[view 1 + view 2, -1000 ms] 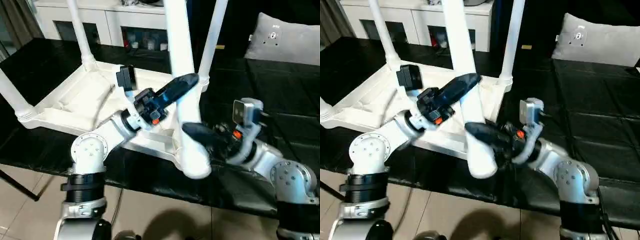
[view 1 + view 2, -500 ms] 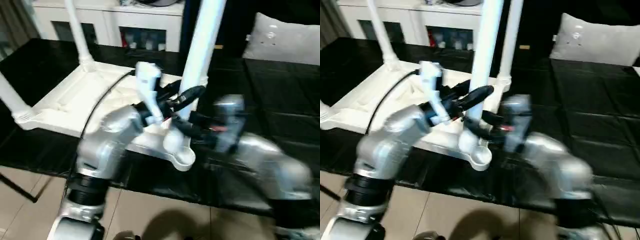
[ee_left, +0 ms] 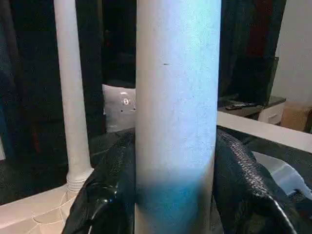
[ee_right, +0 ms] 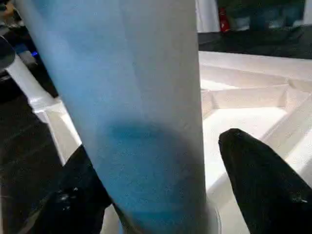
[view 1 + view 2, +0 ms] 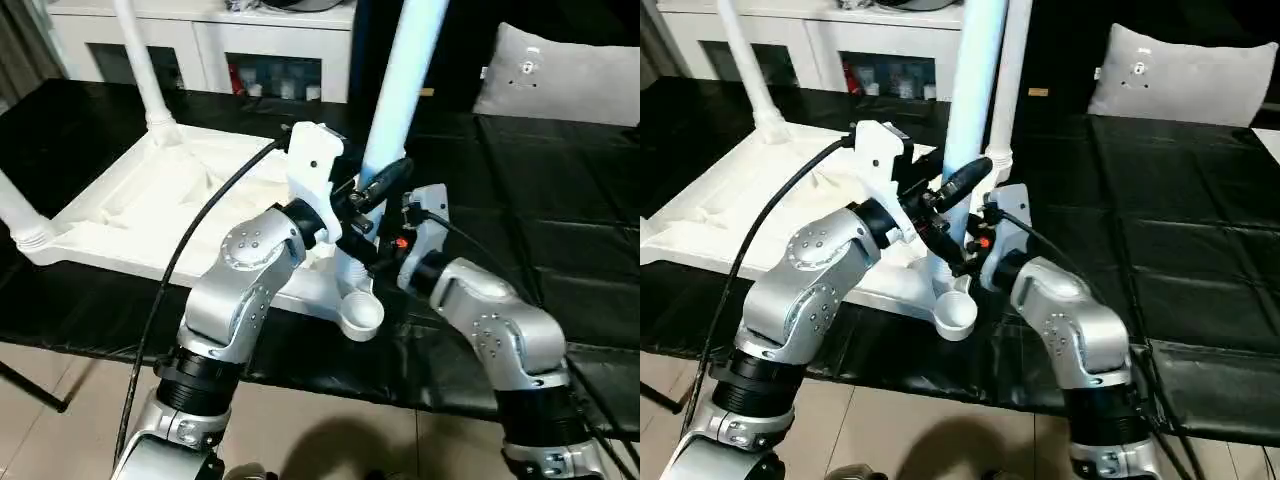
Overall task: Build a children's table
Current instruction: Pick table leg
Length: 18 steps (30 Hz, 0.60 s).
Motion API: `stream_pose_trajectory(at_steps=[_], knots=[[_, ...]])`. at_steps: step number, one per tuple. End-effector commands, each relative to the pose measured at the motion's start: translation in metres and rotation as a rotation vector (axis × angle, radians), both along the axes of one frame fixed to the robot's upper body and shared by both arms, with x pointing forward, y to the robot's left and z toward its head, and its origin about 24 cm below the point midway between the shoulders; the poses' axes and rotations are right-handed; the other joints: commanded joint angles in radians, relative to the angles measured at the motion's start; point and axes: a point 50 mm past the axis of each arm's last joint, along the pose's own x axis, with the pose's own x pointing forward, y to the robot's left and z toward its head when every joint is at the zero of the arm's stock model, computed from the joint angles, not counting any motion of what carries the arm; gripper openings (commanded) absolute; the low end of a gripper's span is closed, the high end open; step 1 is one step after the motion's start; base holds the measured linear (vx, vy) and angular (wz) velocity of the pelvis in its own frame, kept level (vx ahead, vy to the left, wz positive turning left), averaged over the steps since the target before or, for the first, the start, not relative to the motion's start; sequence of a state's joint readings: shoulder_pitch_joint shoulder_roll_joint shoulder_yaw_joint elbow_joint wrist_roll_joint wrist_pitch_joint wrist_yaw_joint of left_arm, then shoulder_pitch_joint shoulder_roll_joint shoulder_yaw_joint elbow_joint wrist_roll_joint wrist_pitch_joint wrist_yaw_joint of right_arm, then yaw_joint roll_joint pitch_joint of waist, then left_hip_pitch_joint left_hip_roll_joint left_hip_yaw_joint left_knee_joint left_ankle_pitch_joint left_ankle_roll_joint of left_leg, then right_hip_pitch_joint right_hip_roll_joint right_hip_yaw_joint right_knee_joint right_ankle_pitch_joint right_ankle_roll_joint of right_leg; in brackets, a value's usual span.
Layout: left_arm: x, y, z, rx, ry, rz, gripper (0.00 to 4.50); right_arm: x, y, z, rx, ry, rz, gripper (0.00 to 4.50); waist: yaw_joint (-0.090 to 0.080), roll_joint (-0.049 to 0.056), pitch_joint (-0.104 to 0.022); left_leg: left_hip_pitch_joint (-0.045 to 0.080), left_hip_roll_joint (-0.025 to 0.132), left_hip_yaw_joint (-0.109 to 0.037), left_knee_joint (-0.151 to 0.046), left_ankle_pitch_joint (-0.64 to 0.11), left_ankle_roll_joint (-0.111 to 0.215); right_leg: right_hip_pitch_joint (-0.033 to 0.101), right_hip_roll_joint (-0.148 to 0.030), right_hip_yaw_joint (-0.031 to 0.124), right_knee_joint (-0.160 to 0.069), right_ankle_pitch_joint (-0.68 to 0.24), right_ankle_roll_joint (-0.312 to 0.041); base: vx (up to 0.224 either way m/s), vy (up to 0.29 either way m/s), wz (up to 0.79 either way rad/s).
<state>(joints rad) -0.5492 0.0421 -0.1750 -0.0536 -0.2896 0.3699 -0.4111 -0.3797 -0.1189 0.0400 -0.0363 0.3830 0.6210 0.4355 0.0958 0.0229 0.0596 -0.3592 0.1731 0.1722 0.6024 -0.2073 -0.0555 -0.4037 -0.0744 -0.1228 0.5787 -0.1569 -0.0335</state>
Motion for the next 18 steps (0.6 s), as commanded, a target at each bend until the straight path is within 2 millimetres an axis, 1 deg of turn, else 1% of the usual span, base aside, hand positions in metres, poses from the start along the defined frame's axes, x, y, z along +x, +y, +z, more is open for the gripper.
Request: stream_pose_trajectory(at_steps=[1, 2, 3, 6, 7, 8, 9, 10, 11, 12, 13, 14, 15, 16, 17, 18], knots=[[0.003, 0.006, -0.003, 0.027, -0.009, 0.031, 1.84, 0.002, -0.010, -0.004, -0.032, 0.009, -0.067, 3.14, 0.000, -0.020, -0.077, -0.005, 0.050, -0.017, -0.063, -0.048, 0.048, 0.066, -0.081, 0.064, -0.065, -0.292, -0.066, 0.000, 0.000, 0.00], [0.004, 0.007, -0.004, 0.028, -0.007, 0.040, 1.84, 0.001, -0.010, -0.004, -0.006, 0.034, -0.053, 3.08, -0.001, -0.016, -0.078, -0.004, 0.051, -0.018, -0.063, -0.044, 0.051, 0.065, -0.081, 0.064, -0.066, -0.292, -0.066, 0.000, 0.000, 0.00], [0.005, 0.009, -0.004, 0.030, -0.007, 0.049, 1.84, 0.001, -0.009, -0.003, 0.020, 0.047, -0.033, 2.98, -0.003, -0.019, -0.078, -0.004, 0.051, -0.019, -0.063, -0.048, 0.056, 0.066, -0.081, 0.064, -0.066, -0.291, -0.067, 0.000, 0.000, 0.00], [0.006, 0.009, -0.003, 0.018, -0.004, 0.046, 1.84, 0.000, -0.006, 0.003, 0.076, 0.057, 0.013, 2.70, -0.003, -0.017, -0.079, -0.004, 0.051, -0.019, -0.063, -0.048, 0.062, 0.066, -0.082, 0.064, -0.065, -0.288, -0.070, 0.000, 0.000, 0.00], [0.007, 0.009, -0.002, 0.012, -0.003, 0.048, 1.84, 0.000, -0.005, 0.004, 0.079, 0.054, 0.025, 2.60, -0.002, -0.019, -0.079, -0.005, 0.053, -0.019, -0.062, -0.044, 0.063, 0.066, -0.082, 0.064, -0.063, -0.280, -0.076, 0.000, 0.000, 0.00], [0.007, 0.010, -0.001, 0.008, -0.003, 0.051, 1.84, 0.000, -0.005, 0.005, 0.079, 0.051, 0.032, 2.60, -0.002, -0.020, -0.080, -0.005, 0.053, -0.019, -0.062, -0.040, 0.063, 0.066, -0.082, 0.064, -0.062, -0.273, -0.080, 0.000, 0.000, 0.00], [0.008, 0.011, -0.001, 0.005, -0.003, 0.055, 1.84, -0.001, -0.003, 0.005, 0.080, 0.053, 0.046, 2.47, -0.003, -0.022, -0.080, -0.005, 0.054, -0.019, -0.062, -0.036, 0.065, 0.066, -0.083, 0.065, -0.061, -0.265, -0.083, 0.000, 0.000, 0.00], [0.008, 0.012, -0.001, 0.004, -0.003, 0.058, 1.84, -0.001, -0.002, 0.006, 0.081, 0.055, 0.056, 2.35, -0.002, -0.021, -0.080, -0.005, 0.053, -0.018, -0.061, -0.033, 0.065, 0.066, -0.083, 0.065, -0.060, -0.262, -0.089, 0.000, 0.000, 0.00], [0.010, 0.013, -0.001, -0.001, 0.000, 0.069, 1.84, -0.001, -0.001, 0.005, 0.078, 0.055, 0.061, 2.27, -0.002, -0.017, -0.079, -0.005, 0.053, -0.018, -0.061, -0.032, 0.065, 0.065, -0.084, 0.065, -0.060, -0.262, -0.091, 0.000, 0.000, 0.00], [0.010, 0.014, -0.002, -0.001, 0.002, 0.073, 1.84, -0.001, -0.001, 0.005, 0.076, 0.056, 0.062, 2.27, -0.003, -0.018, -0.079, -0.005, 0.052, -0.017, -0.061, -0.034, 0.065, 0.065, -0.082, 0.065, -0.061, -0.264, -0.090, 0.000, 0.000, 0.00], [0.013, 0.016, -0.005, 0.002, 0.011, 0.102, 1.84, -0.002, -0.002, 0.003, 0.064, 0.057, 0.068, 2.23, -0.005, -0.012, -0.079, -0.005, 0.050, -0.017, -0.060, -0.043, 0.062, 0.065, -0.080, 0.064, -0.066, -0.265, -0.083, 0.000, 0.000, 0.00], [0.014, 0.016, -0.006, 0.001, 0.022, 0.114, 1.84, -0.002, -0.002, 0.002, 0.058, 0.058, 0.069, 2.12, -0.005, -0.030, -0.080, -0.006, 0.050, -0.017, -0.061, -0.040, 0.062, 0.069, -0.081, 0.064, -0.064, -0.263, -0.082, 0.000, 0.000, 0.00], [0.014, 0.015, -0.006, -0.015, 0.031, 0.093, 2.19, -0.002, -0.003, 0.003, 0.061, 0.064, 0.070, 2.10, -0.002, -0.031, -0.079, -0.009, 0.050, -0.017, -0.062, -0.038, 0.062, 0.071, -0.082, 0.064, -0.062, -0.272, -0.082, 0.000, 0.000, 0.00], [0.013, 0.015, -0.004, -0.031, 0.037, 0.079, 2.40, -0.003, -0.004, 0.003, 0.070, 0.071, 0.076, 2.09, 0.000, -0.018, -0.079, -0.005, 0.052, -0.018, -0.061, -0.039, 0.058, 0.065, -0.084, 0.064, -0.065, -0.288, -0.081, 0.000, 0.000, 0.00], [0.013, 0.016, -0.004, -0.042, 0.042, 0.070, 2.56, -0.003, -0.003, 0.004, 0.075, 0.075, 0.082, 2.06, 0.001, -0.011, -0.080, -0.003, 0.053, -0.019, -0.061, -0.043, 0.056, 0.065, -0.083, 0.063, -0.065, -0.286, -0.082, 0.000, 0.000, 0.00], [0.013, 0.016, -0.003, -0.047, 0.044, 0.067, 2.63, -0.003, -0.003, 0.004, 0.078, 0.077, 0.086, 2.04, -0.002, -0.017, -0.080, -0.003, 0.054, -0.019, -0.061, -0.052, 0.054, 0.065, -0.082, 0.063, -0.065, -0.273, -0.084, 0.000, 0.000, 0.00]])
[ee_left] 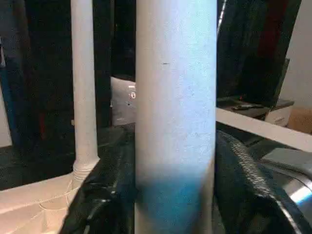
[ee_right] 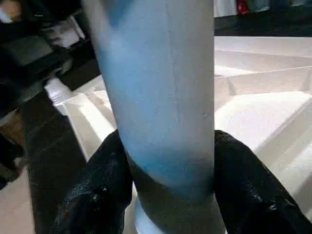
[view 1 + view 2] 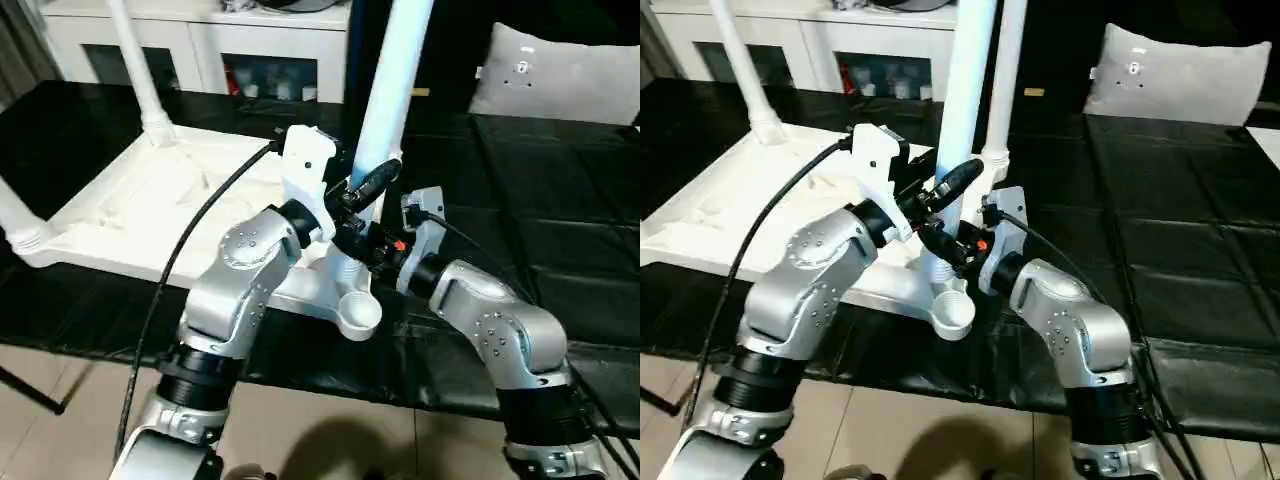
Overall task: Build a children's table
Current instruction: Pick table leg
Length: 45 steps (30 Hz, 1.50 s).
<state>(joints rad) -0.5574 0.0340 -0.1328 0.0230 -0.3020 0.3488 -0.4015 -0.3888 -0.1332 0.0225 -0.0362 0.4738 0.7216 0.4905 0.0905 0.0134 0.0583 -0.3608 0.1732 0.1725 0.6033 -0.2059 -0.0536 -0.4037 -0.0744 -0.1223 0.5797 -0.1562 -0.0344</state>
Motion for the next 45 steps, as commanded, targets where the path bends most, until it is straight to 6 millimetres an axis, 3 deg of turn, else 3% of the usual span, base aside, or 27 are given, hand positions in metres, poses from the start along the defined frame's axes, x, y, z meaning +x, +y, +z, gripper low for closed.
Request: stream_pose_trajectory(at_steps=[1, 3, 7, 9, 10, 13, 15, 16, 17, 19, 22, 31, 36, 37, 40, 41, 45], knots=[[0.004, 0.009, 0.005, -0.022, 0.003, 0.024, 2.72, 0.001, -0.005, 0.006, 0.001, -0.012, 0.002, 2.03, 0.002, -0.010, -0.079, -0.002, 0.055, -0.021, -0.063, -0.053, 0.051, 0.067, -0.081, 0.062, -0.064, -0.266, -0.085, 0.000, 0.000, 0.00], [0.006, 0.012, 0.003, -0.039, 0.023, 0.027, 2.81, 0.002, -0.006, 0.007, -0.011, -0.020, 0.012, 2.02, 0.004, -0.005, -0.079, -0.001, 0.054, -0.020, -0.062, -0.051, 0.048, 0.067, -0.082, 0.063, -0.062, -0.251, -0.095, 0.000, 0.000, 0.00], [0.006, 0.016, 0.004, -0.080, 0.056, 0.001, 3.20, 0.004, -0.014, 0.014, -0.012, -0.019, 0.021, 1.92, 0.006, -0.010, -0.079, -0.002, 0.051, -0.019, -0.062, -0.052, 0.051, 0.069, -0.082, 0.063, -0.063, -0.259, -0.102, 0.000, 0.000, 0.00], [0.003, 0.017, 0.007, -0.108, 0.064, -0.037, 3.37, 0.004, -0.019, 0.019, 0.029, 0.009, 0.033, 1.92, 0.007, -0.014, -0.080, -0.001, 0.052, -0.018, -0.061, -0.047, 0.059, 0.069, -0.083, 0.063, -0.062, -0.263, -0.103, 0.000, 0.000, 0.00], [0.001, 0.017, 0.007, -0.133, 0.079, -0.071, 3.48, 0.004, -0.020, 0.021, 0.062, 0.028, 0.044, 1.92, 0.005, -0.027, -0.080, -0.002, 0.053, -0.017, -0.061, -0.040, 0.065, 0.068, -0.081, 0.063, -0.062, -0.261, -0.103, 0.000, 0.000, 0.00], [-0.011, 0.019, 0.009, -0.256, 0.161, -0.196, 3.68, 0.002, -0.025, 0.027, 0.179, 0.096, 0.091, 1.91, 0.009, -0.009, -0.081, 0.002, 0.057, -0.017, -0.058, -0.027, 0.061, 0.066, -0.084, 0.065, -0.049, -0.234, -0.140, 0.000, 0.000, 0.00], [-0.013, 0.019, 0.011, -0.321, 0.199, -0.214, 3.96, 0.000, -0.028, 0.030, 0.194, 0.096, 0.114, 1.91, 0.006, -0.018, -0.080, 0.000, 0.055, -0.014, -0.057, -0.029, 0.061, 0.068, -0.081, 0.064, -0.051, -0.214, -0.154, 0.000, 0.000, 0.00], [-0.014, 0.019, 0.012, -0.350, 0.210, -0.228, 3.96, -0.002, -0.029, 0.032, 0.205, 0.095, 0.129, 1.91, 0.008, -0.017, -0.079, -0.002, 0.050, -0.013, -0.057, -0.038, 0.063, 0.070, -0.081, 0.063, -0.057, -0.244, -0.143, 0.000, 0.000, 0.00], [-0.015, 0.018, 0.013, -0.365, 0.218, -0.246, 4.05, -0.003, -0.030, 0.034, 0.214, 0.093, 0.141, 1.91, 0.008, -0.028, -0.078, -0.002, 0.050, -0.013, -0.058, -0.041, 0.065, 0.070, -0.081, 0.062, -0.061, -0.261, -0.133, 0.000, 0.000, 0.00], [-0.015, 0.017, 0.012, -0.363, 0.235, -0.263, 4.30, -0.004, -0.031, 0.034, 0.200, 0.097, 0.160, 1.91, 0.011, -0.023, -0.076, 0.000, 0.048, -0.013, -0.059, -0.044, 0.060, 0.068, -0.080, 0.061, -0.069, -0.326, -0.094, 0.000, 0.000, 0.00], [-0.015, 0.017, 0.012, -0.357, 0.236, -0.267, 4.48, -0.005, -0.031, 0.034, 0.195, 0.104, 0.170, 1.91, 0.010, -0.018, -0.075, 0.001, 0.049, -0.015, -0.060, -0.047, 0.048, 0.065, -0.077, 0.059, -0.076, -0.353, -0.056, 0.000, 0.000, 0.00], [-0.008, 0.013, 0.012, -0.247, 0.245, -0.242, 4.50, -0.010, -0.030, 0.037, 0.165, 0.082, 0.230, 1.91, 0.016, -0.022, -0.078, -0.001, 0.047, -0.018, -0.060, -0.039, 0.043, 0.066, -0.076, 0.059, -0.074, -0.343, -0.021, 0.000, 0.000, 0.00], [-0.006, 0.010, 0.011, -0.209, 0.227, -0.243, 4.50, -0.014, -0.027, 0.032, 0.123, 0.071, 0.258, 1.91, 0.020, -0.020, -0.081, -0.002, 0.048, -0.018, -0.059, -0.027, 0.043, 0.066, -0.078, 0.059, -0.070, -0.325, -0.027, 0.000, 0.000, 0.00], [-0.006, 0.008, 0.013, -0.221, 0.222, -0.251, 4.14, -0.014, -0.026, 0.027, 0.074, 0.061, 0.253, 1.91, 0.021, -0.019, -0.081, -0.002, 0.050, -0.018, -0.059, -0.027, 0.041, 0.066, -0.079, 0.059, -0.069, -0.315, -0.041, 0.000, 0.000, 0.00], [-0.007, 0.008, 0.013, -0.220, 0.218, -0.256, 4.11, -0.012, -0.025, 0.025, 0.043, 0.048, 0.240, 1.91, 0.024, -0.017, -0.079, 0.000, 0.049, -0.017, -0.059, -0.040, 0.035, 0.065, -0.080, 0.059, -0.071, -0.325, -0.046, 0.000, 0.000, 0.00], [-0.007, 0.008, 0.013, -0.220, 0.218, -0.256, 3.83, -0.012, -0.025, 0.025, 0.043, 0.048, 0.240, 1.91, 0.025, -0.019, -0.079, 0.000, 0.048, -0.016, -0.059, -0.047, 0.035, 0.065, -0.080, 0.059, -0.073, -0.335, -0.044, 0.000, 0.000, 0.00], [-0.009, 0.007, 0.013, -0.224, 0.204, -0.272, 3.68, -0.011, -0.025, 0.024, 0.021, 0.027, 0.236, 1.91, 0.025, -0.018, -0.078, 0.000, 0.049, -0.018, -0.060, -0.056, 0.033, 0.065, -0.079, 0.058, -0.074, -0.348, -0.039, 0.000, 0.000, 0.00]])
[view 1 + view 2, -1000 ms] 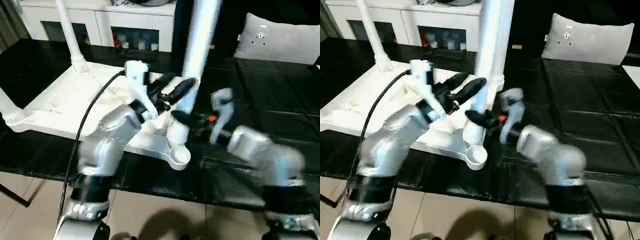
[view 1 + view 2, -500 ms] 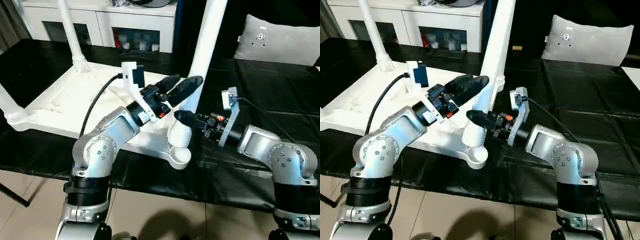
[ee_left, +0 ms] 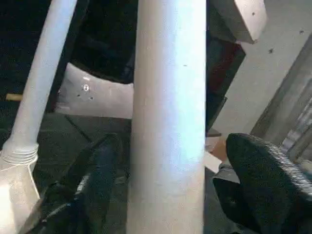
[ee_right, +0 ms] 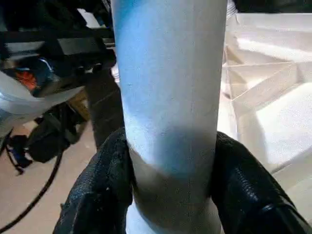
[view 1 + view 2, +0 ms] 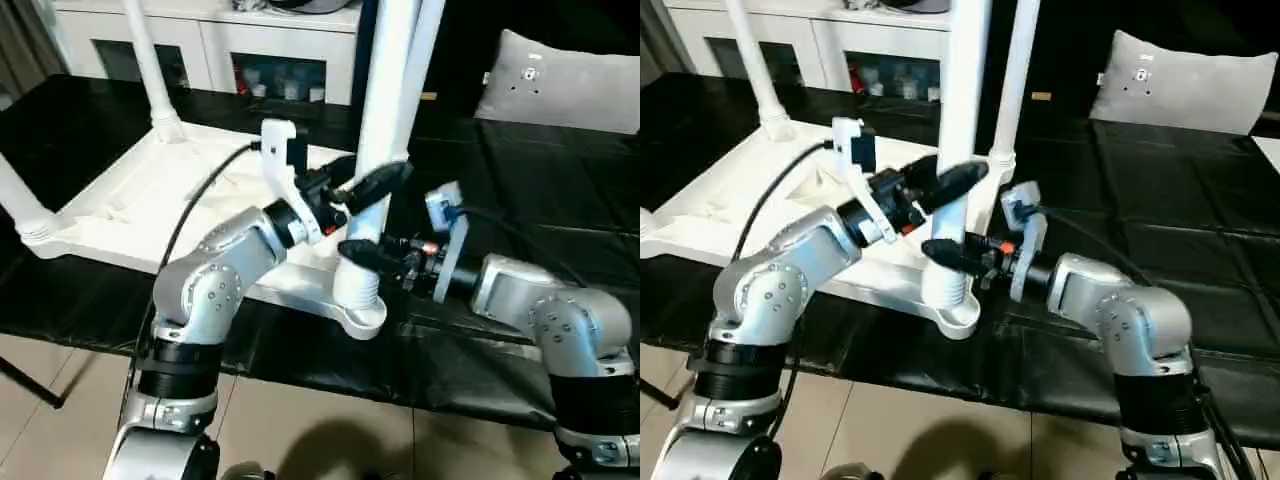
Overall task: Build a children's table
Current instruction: Pick table leg
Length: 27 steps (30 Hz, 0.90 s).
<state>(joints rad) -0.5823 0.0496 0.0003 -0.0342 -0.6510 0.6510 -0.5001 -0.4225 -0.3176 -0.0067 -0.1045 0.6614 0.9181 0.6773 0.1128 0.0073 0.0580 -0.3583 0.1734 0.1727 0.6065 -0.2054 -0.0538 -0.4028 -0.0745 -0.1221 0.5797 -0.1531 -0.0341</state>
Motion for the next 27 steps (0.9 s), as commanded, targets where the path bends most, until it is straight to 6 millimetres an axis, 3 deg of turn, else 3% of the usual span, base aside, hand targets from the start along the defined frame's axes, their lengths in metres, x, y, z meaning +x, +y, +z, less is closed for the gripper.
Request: stream_pose_trajectory(at_steps=[1, 19, 27], knots=[[-0.0020, -0.0024, 0.0030, 0.006, -0.026, -0.015, 3.44, 0.0008, -0.0010, 0.0028, -0.007, -0.028, 0.002, 1.91, 0.003, -0.012, -0.078, -0.003, 0.050, -0.018, -0.064, -0.056, 0.034, 0.064, -0.079, 0.058, -0.074, -0.348, -0.039, 0.000, 0.000, 0.00], [0.0057, -0.0006, 0.0003, 0.034, -0.045, 0.046, 2.01, 0.0022, 0.0022, 0.0007, -0.030, -0.065, 0.015, 1.91, 0.002, -0.011, -0.080, -0.003, 0.050, -0.019, -0.062, -0.051, 0.047, 0.066, -0.079, 0.059, -0.069, -0.315, -0.061, 0.000, 0.000, 0.00], [0.0077, 0.0022, 0.0009, 0.027, -0.042, 0.065, 1.85, 0.0038, 0.0021, 0.0014, -0.052, -0.092, 0.010, 1.91, 0.002, -0.012, -0.080, -0.003, 0.051, -0.018, -0.061, -0.048, 0.050, 0.066, -0.080, 0.060, -0.067, -0.303, -0.072, 0.000, 0.000, 0.00]])
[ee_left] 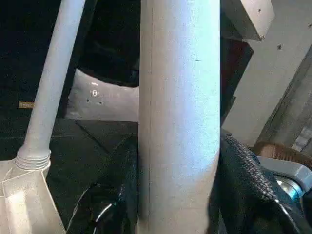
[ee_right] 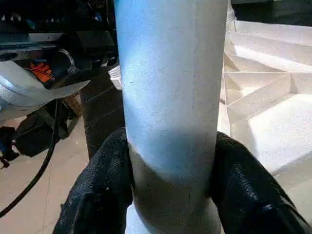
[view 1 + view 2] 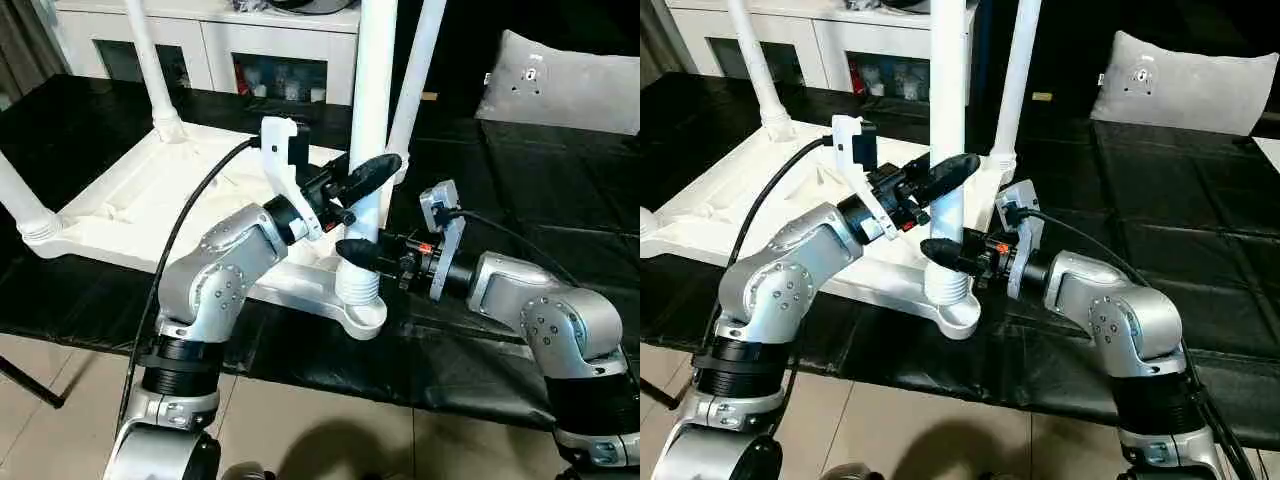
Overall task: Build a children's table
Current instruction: Pick table leg
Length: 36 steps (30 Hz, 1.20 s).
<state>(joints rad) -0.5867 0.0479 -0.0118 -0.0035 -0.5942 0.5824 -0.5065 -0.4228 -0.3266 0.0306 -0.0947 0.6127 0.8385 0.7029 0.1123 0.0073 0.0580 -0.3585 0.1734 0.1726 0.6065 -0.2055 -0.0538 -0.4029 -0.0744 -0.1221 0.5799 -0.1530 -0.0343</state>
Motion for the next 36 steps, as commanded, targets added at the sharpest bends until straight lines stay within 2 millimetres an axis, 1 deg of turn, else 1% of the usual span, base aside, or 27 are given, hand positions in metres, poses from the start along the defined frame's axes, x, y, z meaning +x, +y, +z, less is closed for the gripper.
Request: stream_pose_trajectory(at_steps=[1, 2, 3, 5, 7, 8, 13, 14, 15, 16, 17, 18, 20, 21, 22, 23, 25, 29, 32, 33, 35, 36], knots=[[0.003, 0.002, 0.003, 0.001, -0.002, 0.021, 1.85, 0.002, 0.000, 0.002, -0.024, -0.037, 0.004, 1.91, 0.003, -0.012, -0.080, -0.003, 0.051, -0.018, -0.061, -0.047, 0.049, 0.067, -0.080, 0.060, -0.067, -0.303, -0.072, 0.000, 0.000, 0.00], [0.004, 0.003, 0.004, 0.000, -0.003, 0.023, 1.85, 0.002, 0.000, 0.004, -0.014, -0.052, 0.002, 1.91, 0.002, -0.012, -0.079, -0.003, 0.051, -0.018, -0.062, -0.049, 0.049, 0.066, -0.080, 0.059, -0.067, -0.308, -0.072, 0.000, 0.000, 0.00], [0.004, 0.003, 0.004, 0.000, -0.003, 0.025, 1.85, 0.003, 0.000, 0.005, -0.003, -0.061, -0.001, 2.26, 0.002, -0.012, -0.079, -0.003, 0.051, -0.018, -0.062, -0.049, 0.049, 0.066, -0.080, 0.059, -0.067, -0.308, -0.072, 0.000, 0.000, 0.00], [0.005, 0.004, 0.005, -0.002, -0.004, 0.030, 1.85, 0.004, -0.001, 0.009, 0.033, -0.070, -0.018, 2.61, 0.003, -0.011, -0.080, -0.002, 0.052, -0.018, -0.062, -0.054, 0.049, 0.066, -0.081, 0.059, -0.068, -0.314, -0.073, 0.000, 0.000, 0.00], [0.005, 0.005, 0.006, -0.003, -0.006, 0.030, 1.85, 0.005, -0.003, 0.012, 0.066, -0.074, -0.023, 2.69, 0.001, -0.011, -0.080, -0.002, 0.051, -0.018, -0.062, -0.055, 0.052, 0.066, -0.080, 0.059, -0.067, -0.309, -0.074, 0.000, 0.000, 0.00], [0.005, 0.005, 0.007, -0.004, -0.011, 0.027, 1.85, 0.005, -0.004, 0.013, 0.067, -0.081, -0.021, 2.78, 0.003, -0.009, -0.080, 0.000, 0.051, -0.018, -0.062, -0.056, 0.053, 0.065, -0.080, 0.059, -0.068, -0.310, -0.073, 0.000, 0.000, 0.00], [0.002, 0.003, 0.009, 0.015, -0.036, -0.036, 1.84, 0.001, -0.011, 0.015, 0.065, -0.116, 0.028, 3.22, 0.004, -0.011, -0.081, -0.002, 0.052, -0.018, -0.061, -0.044, 0.060, 0.067, -0.080, 0.060, -0.062, -0.280, -0.084, 0.000, 0.000, 0.00], [0.000, 0.002, 0.010, 0.023, -0.044, -0.056, 1.84, -0.003, -0.013, 0.015, 0.080, -0.090, 0.072, 3.31, 0.005, -0.012, -0.080, -0.002, 0.051, -0.017, -0.061, -0.046, 0.066, 0.070, -0.080, 0.060, -0.064, -0.283, -0.083, 0.000, 0.000, 0.00], [-0.001, 0.001, 0.010, 0.027, -0.049, -0.066, 1.84, -0.005, -0.014, 0.016, 0.087, -0.085, 0.097, 3.39, 0.006, -0.012, -0.081, -0.002, 0.052, -0.018, -0.060, -0.044, 0.068, 0.069, -0.080, 0.061, -0.063, -0.282, -0.083, 0.000, 0.000, 0.00], [-0.003, 0.000, 0.011, 0.030, -0.057, -0.087, 1.84, -0.008, -0.017, 0.016, 0.094, -0.078, 0.137, 3.57, 0.006, -0.013, -0.080, -0.002, 0.051, -0.018, -0.060, -0.046, 0.073, 0.069, -0.079, 0.060, -0.064, -0.284, -0.083, 0.000, 0.000, 0.00], [-0.004, -0.001, 0.012, 0.027, -0.061, -0.102, 1.84, -0.009, -0.019, 0.016, 0.093, -0.075, 0.146, 3.57, 0.008, -0.012, -0.080, -0.003, 0.052, -0.018, -0.060, -0.046, 0.074, 0.069, -0.081, 0.061, -0.063, -0.291, -0.083, 0.000, 0.000, 0.00], [-0.006, -0.002, 0.013, 0.020, -0.066, -0.125, 1.84, -0.008, -0.021, 0.015, 0.083, -0.072, 0.149, 3.66, 0.008, -0.013, -0.080, -0.002, 0.053, -0.018, -0.060, -0.046, 0.073, 0.069, -0.080, 0.060, -0.063, -0.292, -0.085, 0.000, 0.000, 0.00], [-0.009, -0.003, 0.015, 0.014, -0.072, -0.152, 1.84, -0.007, -0.023, 0.013, 0.071, -0.063, 0.150, 3.83, 0.008, -0.014, -0.079, -0.005, 0.051, -0.017, -0.059, -0.047, 0.071, 0.069, -0.081, 0.059, -0.066, -0.310, -0.089, 0.000, 0.000, 0.00], [-0.011, -0.004, 0.015, 0.016, -0.078, -0.170, 1.84, -0.007, -0.024, 0.012, 0.064, -0.058, 0.156, 3.90, 0.008, -0.015, -0.080, -0.003, 0.051, -0.017, -0.059, -0.047, 0.070, 0.068, -0.082, 0.059, -0.066, -0.314, -0.090, 0.000, 0.000, 0.00], [-0.014, -0.006, 0.016, 0.024, -0.090, -0.200, 1.84, -0.007, -0.025, 0.011, 0.051, -0.050, 0.170, 3.93, 0.008, -0.015, -0.079, -0.005, 0.051, -0.017, -0.059, -0.045, 0.070, 0.069, -0.081, 0.059, -0.065, -0.317, -0.090, 0.000, 0.000, 0.00], [-0.016, -0.007, 0.016, 0.032, -0.103, -0.224, 1.84, -0.007, -0.025, 0.009, 0.041, -0.045, 0.185, 3.94, 0.007, -0.015, -0.079, -0.003, 0.051, -0.017, -0.059, -0.050, 0.070, 0.068, -0.081, 0.058, -0.069, -0.336, -0.084, 0.000, 0.000, 0.00], [-0.019, -0.009, 0.017, 0.034, -0.112, -0.248, 1.84, -0.009, -0.025, 0.008, 0.033, -0.037, 0.226, 3.94, 0.007, -0.015, -0.078, -0.003, 0.051, -0.017, -0.058, -0.053, 0.070, 0.068, -0.080, 0.058, -0.070, -0.342, -0.080, 0.000, 0.000, 0.00], [-0.021, -0.012, 0.018, 0.030, -0.116, -0.261, 1.84, -0.007, -0.024, 0.003, 0.014, -0.033, 0.242, 3.94, 0.005, -0.018, -0.078, -0.005, 0.049, -0.016, -0.057, -0.053, 0.070, 0.068, -0.079, 0.056, -0.073, -0.359, -0.071, 0.000, 0.000, 0.00], [-0.024, -0.014, 0.019, 0.031, -0.126, -0.284, 1.84, -0.006, -0.023, 0.003, 0.030, -0.028, 0.258, 3.94, 0.006, -0.018, -0.081, -0.004, 0.052, -0.018, -0.057, -0.040, 0.072, 0.068, -0.079, 0.057, -0.067, -0.336, -0.082, 0.000, 0.000, 0.00], [-0.026, -0.015, 0.019, 0.036, -0.131, -0.294, 1.84, -0.006, -0.023, 0.003, 0.033, -0.026, 0.266, 3.94, 0.006, -0.019, -0.080, -0.004, 0.053, -0.018, -0.056, -0.040, 0.075, 0.067, -0.079, 0.057, -0.066, -0.325, -0.088, 0.000, 0.000, 0.00], [-0.027, -0.016, 0.019, 0.041, -0.136, -0.302, 1.84, -0.006, -0.022, 0.003, 0.033, -0.026, 0.270, 3.94, 0.005, -0.018, -0.080, -0.004, 0.053, -0.018, -0.057, -0.042, 0.077, 0.067, -0.078, 0.058, -0.065, -0.320, -0.093, 0.000, 0.000, 0.00], [-0.028, -0.017, 0.018, 0.049, -0.144, -0.308, 1.84, -0.005, -0.022, 0.003, 0.041, -0.022, 0.277, 3.60, 0.005, -0.018, -0.079, -0.004, 0.053, -0.017, -0.057, -0.046, 0.077, 0.067, -0.079, 0.059, -0.065, -0.321, -0.094, 0.000, 0.000, 0.00]])
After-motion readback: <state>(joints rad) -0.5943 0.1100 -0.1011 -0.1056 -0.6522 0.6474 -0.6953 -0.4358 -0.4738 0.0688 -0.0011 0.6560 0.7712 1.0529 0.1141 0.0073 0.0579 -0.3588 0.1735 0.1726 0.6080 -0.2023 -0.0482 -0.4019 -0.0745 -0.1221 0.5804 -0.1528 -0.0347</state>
